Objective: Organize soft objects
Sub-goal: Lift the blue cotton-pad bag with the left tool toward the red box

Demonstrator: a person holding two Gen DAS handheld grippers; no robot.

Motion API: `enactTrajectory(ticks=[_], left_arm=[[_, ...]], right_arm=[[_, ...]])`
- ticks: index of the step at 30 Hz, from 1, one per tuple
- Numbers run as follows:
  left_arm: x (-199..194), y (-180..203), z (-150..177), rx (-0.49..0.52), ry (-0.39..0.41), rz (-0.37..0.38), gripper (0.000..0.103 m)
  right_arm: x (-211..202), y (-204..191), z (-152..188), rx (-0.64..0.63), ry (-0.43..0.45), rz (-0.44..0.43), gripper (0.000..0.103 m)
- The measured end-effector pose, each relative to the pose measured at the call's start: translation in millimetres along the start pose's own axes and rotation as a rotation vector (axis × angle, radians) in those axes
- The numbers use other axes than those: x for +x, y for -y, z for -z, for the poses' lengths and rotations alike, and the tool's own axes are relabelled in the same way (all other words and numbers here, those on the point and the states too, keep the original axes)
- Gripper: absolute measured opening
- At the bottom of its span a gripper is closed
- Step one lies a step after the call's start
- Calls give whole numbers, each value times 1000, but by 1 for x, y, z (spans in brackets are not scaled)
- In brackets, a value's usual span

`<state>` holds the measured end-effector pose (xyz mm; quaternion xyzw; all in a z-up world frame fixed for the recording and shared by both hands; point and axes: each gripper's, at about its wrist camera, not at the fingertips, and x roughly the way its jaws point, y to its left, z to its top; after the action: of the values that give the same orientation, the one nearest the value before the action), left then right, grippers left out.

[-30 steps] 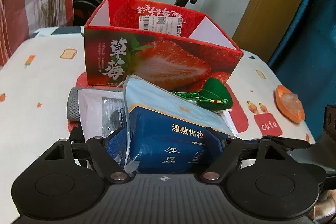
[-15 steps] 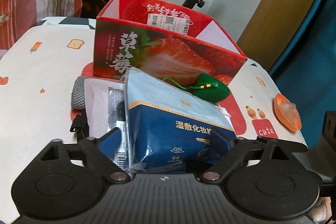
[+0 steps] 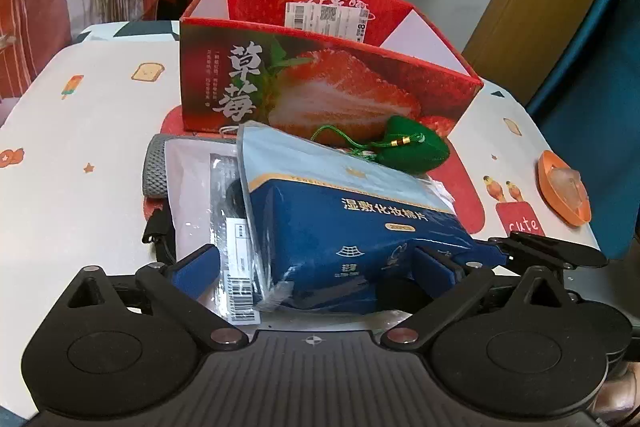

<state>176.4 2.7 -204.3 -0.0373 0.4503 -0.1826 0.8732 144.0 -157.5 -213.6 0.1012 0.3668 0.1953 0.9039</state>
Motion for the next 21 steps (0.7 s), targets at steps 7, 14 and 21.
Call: enactTrajectory(ticks=[7,14,21], left_arm=[[-8,3,-1,23,45,55,91],[-9,-2,-12,-35,30,65,91],[7,-20,-25,-119,-5,76,85]], right_arm=[[0,-1,-1,-21,6,1,57],[1,-1,-2,-43,9,6,52],[2,-2,-1,-72,6,16,49]])
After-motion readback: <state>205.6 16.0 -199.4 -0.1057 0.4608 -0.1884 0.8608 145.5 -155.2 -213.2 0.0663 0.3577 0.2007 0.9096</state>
